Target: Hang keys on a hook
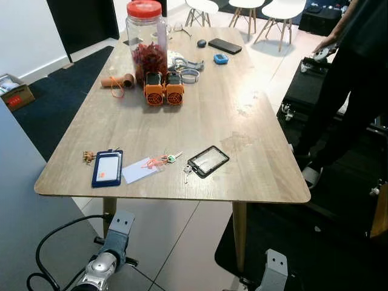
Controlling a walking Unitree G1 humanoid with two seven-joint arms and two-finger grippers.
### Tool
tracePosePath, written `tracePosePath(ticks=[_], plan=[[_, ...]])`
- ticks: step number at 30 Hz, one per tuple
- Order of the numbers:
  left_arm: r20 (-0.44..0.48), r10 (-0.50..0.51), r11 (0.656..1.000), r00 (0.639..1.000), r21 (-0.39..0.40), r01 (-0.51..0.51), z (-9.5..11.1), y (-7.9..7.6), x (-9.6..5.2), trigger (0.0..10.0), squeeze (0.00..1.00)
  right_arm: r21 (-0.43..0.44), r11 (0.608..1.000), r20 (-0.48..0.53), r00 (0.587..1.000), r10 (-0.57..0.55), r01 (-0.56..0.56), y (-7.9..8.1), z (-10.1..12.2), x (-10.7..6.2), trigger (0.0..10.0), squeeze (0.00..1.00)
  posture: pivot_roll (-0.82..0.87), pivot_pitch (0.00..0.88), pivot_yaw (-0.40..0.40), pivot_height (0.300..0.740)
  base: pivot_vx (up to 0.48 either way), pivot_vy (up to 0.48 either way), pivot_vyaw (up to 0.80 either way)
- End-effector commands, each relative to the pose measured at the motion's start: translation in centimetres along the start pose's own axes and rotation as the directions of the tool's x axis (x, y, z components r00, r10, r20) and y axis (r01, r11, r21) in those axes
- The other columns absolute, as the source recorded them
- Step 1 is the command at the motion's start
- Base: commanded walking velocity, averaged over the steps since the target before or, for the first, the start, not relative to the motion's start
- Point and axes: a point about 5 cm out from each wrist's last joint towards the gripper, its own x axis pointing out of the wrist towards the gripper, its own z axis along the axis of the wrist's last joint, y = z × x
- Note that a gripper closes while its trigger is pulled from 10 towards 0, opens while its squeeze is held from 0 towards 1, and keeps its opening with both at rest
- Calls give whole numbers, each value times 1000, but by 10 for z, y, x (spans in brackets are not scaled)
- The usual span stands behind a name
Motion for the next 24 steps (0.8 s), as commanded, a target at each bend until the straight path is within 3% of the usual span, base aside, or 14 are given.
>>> tracePosePath(ticks=[1,24], plan=[[-5,-1,1000,1000,-18,1,-2,-4,0,10000,0,-14,1000,-14,1000,-6,6,-1,-3,0,10000,0,90,45,-30,740,0,0,0],[10,2,1000,1000,-20,-1,1,-2,0,10000,0,-51,999,-5,1000,0,-1,-1,1,0,10000,0,90,22,-32,740,0,0,0]])
